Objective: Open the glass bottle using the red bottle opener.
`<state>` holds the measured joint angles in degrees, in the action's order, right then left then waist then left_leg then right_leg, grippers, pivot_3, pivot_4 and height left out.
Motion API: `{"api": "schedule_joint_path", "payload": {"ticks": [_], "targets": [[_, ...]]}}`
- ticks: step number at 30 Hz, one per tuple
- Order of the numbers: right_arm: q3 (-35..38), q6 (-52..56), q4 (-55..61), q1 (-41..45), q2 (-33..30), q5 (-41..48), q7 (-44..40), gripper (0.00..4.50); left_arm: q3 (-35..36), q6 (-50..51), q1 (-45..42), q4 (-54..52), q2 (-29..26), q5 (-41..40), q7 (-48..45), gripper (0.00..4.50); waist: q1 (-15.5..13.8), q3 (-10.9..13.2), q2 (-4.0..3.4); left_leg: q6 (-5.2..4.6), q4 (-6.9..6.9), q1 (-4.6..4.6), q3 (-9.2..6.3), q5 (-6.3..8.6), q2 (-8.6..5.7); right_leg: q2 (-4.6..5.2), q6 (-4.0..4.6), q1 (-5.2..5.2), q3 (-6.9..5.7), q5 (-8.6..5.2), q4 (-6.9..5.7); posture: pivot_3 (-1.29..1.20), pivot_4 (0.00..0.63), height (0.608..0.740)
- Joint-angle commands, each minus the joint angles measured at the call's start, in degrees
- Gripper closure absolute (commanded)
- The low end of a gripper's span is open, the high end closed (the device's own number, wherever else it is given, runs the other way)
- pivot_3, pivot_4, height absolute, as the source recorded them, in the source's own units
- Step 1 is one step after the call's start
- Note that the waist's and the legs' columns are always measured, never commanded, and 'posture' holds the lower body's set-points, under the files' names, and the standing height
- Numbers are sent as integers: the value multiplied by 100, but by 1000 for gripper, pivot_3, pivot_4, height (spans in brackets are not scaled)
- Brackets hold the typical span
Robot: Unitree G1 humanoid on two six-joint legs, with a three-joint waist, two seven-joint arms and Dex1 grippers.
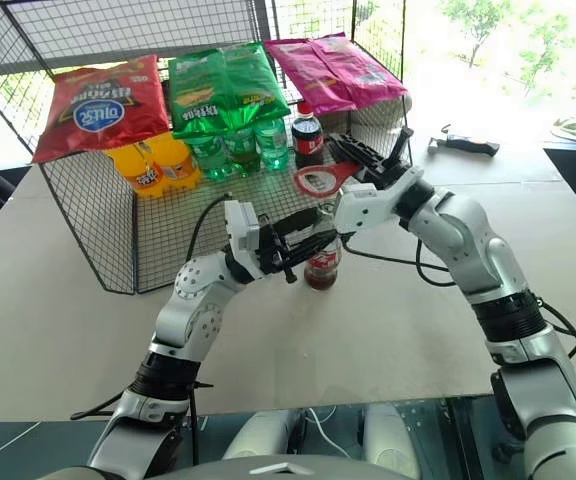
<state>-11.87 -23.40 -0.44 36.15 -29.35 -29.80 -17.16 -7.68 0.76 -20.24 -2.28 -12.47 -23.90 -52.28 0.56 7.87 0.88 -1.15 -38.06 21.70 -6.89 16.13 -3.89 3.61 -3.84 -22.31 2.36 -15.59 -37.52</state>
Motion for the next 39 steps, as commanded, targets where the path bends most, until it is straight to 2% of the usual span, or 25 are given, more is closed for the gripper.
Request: {"api": "schedule_joint_path", "payload": {"ticks": [1,3,7,11,13,17,18,21,26,31,39], "targets": [[353,456,163,-240,281,727,-36,4500,-45,175,123,-166,-74,-50,-32,2559,1,1,-1,0,1,1,1,0,0,0,0,0,2,0,0,0,150,740],[393,585,175,-322,362,893,-94,4500,-44,197,131,-198,-85,-58,-25,2559,1,1,-1,0,1,3,2,0,0,1,0,-2,3,0,0,0,150,740],[529,1391,202,-761,824,1776,-337,4500,-31,270,146,-311,-117,-87,-11,2559,-1,1,-1,0,2,2,-1,0,2,1,0,-1,1,0,0,0,150,740],[536,1659,245,-962,927,1910,-398,4500,-12,354,130,-386,-151,-147,-14,2559,3,4,-6,-1,3,5,0,0,-1,2,0,-3,2,0,2,0,150,740],[502,1707,232,-1044,906,1897,-417,4500,-12,384,148,-424,-166,-166,-25,1951,11,4,-7,0,3,5,1,0,-1,2,0,-5,3,0,0,0,150,740],[483,1726,175,-1222,862,1922,-428,4500,-2,379,177,-444,-168,-139,-22,311,10,4,-7,0,8,7,1,0,1,-1,0,-16,3,0,0,0,150,740],[488,1747,182,-1272,858,1949,-445,4500,0,373,179,-443,-169,-130,-19,49,10,4,-7,0,9,13,2,0,1,0,0,-23,4,0,0,0,150,740],[509,1923,256,-1421,856,2114,-592,4500,-3,358,192,-455,-184,-110,-23,49,15,4,-7,0,9,15,6,0,0,1,0,-25,7,0,1,0,150,740],[589,3501,856,-1845,924,2999,-1172,4500,-8,329,267,-536,-305,-19,-34,49,11,4,-7,0,11,15,6,0,4,2,0,-24,9,0,0,0,150,740],[836,5237,1622,-2128,1053,3727,-1158,4500,-52,270,340,-751,-656,205,-130,49,9,5,-8,0,18,16,7,0,5,18,0,-26,12,0,2,0,150,740],[1103,6796,2093,-2259,984,4468,-1127,4500,2,405,524,-1008,-963,149,-171,49,4,5,-9,0,29,16,5,0,4,22,0,-30,9,0,12,0,150,740]]}}
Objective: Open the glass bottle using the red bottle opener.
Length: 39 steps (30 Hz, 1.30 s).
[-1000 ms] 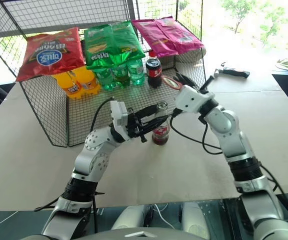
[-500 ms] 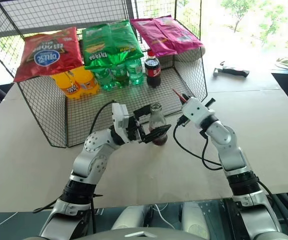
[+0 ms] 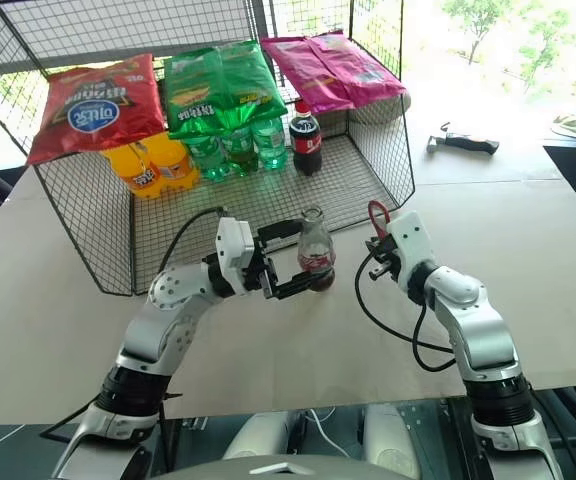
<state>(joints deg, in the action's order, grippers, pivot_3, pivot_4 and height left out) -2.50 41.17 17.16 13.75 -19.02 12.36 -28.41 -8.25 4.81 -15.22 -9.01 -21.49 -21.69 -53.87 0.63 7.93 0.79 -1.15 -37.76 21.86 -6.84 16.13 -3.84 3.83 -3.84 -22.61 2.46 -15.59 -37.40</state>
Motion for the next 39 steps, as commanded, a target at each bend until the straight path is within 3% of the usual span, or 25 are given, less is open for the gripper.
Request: {"api": "schedule_joint_path", "payload": {"ticks": [1,2,5,12,17,22,29,33,39], "targets": [[191,445,387,-59,-88,300,-4,4500,86,16,67,-360,-94,-73,17,49,-3,0,0,0,1,0,0,0,0,1,0,-1,0,0,1,0,150,740],[234,554,438,-95,-112,363,2,4500,120,4,103,-362,-125,-39,64,49,-4,0,0,0,1,0,0,0,-1,2,0,-1,0,0,2,0,150,740],[391,782,590,-192,-180,533,47,3378,362,-19,193,-323,-179,-19,310,0,-3,0,0,0,9,0,1,0,-1,5,0,-1,0,0,9,0,150,740],[642,821,727,-356,-338,653,166,80,458,103,574,-693,-320,-172,327,0,1,0,0,0,13,-2,1,0,-1,5,0,-2,0,0,8,0,150,740],[843,487,825,-652,-635,823,-163,80,667,369,1110,-1118,-449,-369,500,0,-8,0,0,0,27,-3,2,0,-1,9,0,-1,-3,0,14,0,150,740],[1142,-1076,727,-1492,-1038,849,-1038,80,1259,720,2323,-1753,-516,-477,1105,0,2,0,-1,-2,48,-1,4,1,0,9,0,1,0,0,39,0,150,740],[1667,-3099,92,-2552,-1118,982,-2054,80,1754,651,3778,-1946,-558,-263,1444,0,-56,2,-4,-26,48,-14,2,16,1,14,-1,20,-6,0,48,0,150,740],[1801,-3624,16,-2957,-962,1281,-2364,80,1876,245,4565,-1832,-564,140,1504,0,-44,4,-10,-27,47,-23,2,17,5,14,-1,33,-2,0,48,0,150,740],[1728,-4074,-107,-3490,-829,1251,-2494,80,1891,-37,4977,-1860,-487,246,1535,0,-130,3,-16,-27,46,-33,-10,19,7,19,1,51,-2,-1,53,0,150,740]]}}
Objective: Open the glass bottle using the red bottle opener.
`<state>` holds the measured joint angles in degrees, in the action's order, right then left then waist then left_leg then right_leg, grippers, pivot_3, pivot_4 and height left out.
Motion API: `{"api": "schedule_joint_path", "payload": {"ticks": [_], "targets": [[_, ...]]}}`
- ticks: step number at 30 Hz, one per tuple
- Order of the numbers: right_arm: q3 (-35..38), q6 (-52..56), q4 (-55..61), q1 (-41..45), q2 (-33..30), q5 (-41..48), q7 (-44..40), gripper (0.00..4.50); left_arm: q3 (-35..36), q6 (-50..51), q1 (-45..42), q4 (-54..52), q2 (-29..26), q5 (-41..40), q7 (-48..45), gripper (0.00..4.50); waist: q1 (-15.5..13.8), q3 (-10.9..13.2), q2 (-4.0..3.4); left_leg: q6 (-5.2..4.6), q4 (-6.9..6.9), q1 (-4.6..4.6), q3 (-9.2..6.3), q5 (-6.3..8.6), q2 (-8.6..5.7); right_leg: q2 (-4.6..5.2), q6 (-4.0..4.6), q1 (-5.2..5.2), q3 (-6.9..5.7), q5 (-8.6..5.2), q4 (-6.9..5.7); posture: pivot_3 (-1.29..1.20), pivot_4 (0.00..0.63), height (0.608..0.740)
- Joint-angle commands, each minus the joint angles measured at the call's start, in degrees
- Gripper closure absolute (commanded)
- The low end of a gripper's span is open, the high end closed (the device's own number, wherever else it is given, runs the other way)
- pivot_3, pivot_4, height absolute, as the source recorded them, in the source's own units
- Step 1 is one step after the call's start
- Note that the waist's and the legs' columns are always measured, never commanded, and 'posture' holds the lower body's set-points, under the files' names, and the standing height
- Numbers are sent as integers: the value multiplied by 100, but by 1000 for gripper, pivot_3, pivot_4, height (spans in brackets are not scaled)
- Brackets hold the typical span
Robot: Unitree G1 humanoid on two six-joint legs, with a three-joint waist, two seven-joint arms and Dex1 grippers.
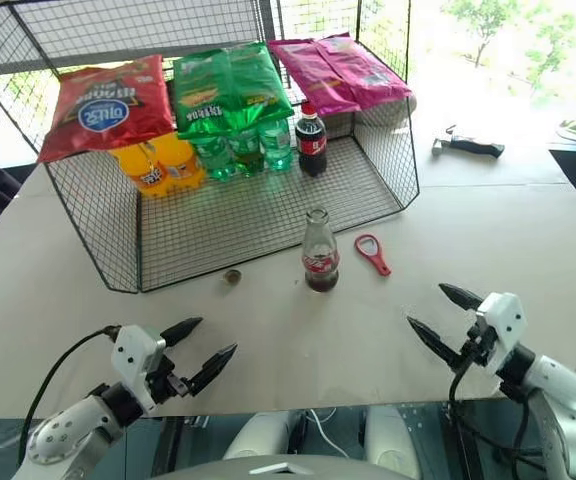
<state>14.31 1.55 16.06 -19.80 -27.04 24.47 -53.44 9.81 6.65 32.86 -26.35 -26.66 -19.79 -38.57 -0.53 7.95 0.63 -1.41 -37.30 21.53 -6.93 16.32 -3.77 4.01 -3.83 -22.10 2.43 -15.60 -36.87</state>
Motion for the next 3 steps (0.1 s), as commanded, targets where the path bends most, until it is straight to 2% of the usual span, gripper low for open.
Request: {"api": "schedule_joint_path", "payload": {"ticks": [1,3], "targets": [[41,-93,-17,-169,-49,14,37,80,67,-284,213,-140,36,100,12,0,-19,0,0,0,-1,0,0,0,0,0,0,0,0,0,2,0,150,740],[24,-200,-124,-200,-91,-47,-4,80,10,-347,366,-196,30,140,-17,0,-23,0,0,0,-1,1,1,0,-1,1,0,0,1,0,4,0,150,740]]}}
